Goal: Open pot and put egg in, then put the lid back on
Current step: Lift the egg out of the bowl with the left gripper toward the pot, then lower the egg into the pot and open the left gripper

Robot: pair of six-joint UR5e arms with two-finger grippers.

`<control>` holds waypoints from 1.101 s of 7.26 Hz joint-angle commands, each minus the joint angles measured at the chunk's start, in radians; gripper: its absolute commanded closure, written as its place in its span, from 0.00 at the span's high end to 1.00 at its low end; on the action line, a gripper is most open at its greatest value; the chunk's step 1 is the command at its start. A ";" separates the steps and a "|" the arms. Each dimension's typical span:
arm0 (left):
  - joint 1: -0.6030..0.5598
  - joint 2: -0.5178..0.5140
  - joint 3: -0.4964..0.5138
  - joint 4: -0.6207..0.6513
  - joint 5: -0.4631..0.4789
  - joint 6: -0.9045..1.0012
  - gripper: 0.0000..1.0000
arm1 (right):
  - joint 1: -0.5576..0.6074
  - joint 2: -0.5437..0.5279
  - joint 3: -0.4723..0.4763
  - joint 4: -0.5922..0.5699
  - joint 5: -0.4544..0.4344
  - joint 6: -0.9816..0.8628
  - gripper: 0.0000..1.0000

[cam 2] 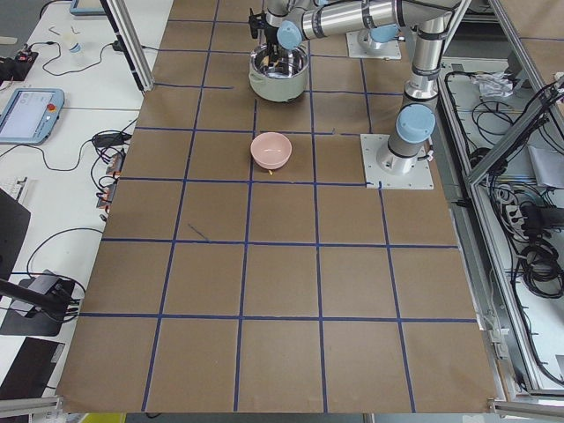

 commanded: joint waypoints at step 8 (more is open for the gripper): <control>-0.035 -0.158 0.014 0.190 0.009 0.008 0.32 | -0.001 -0.006 0.003 0.001 0.011 0.000 0.37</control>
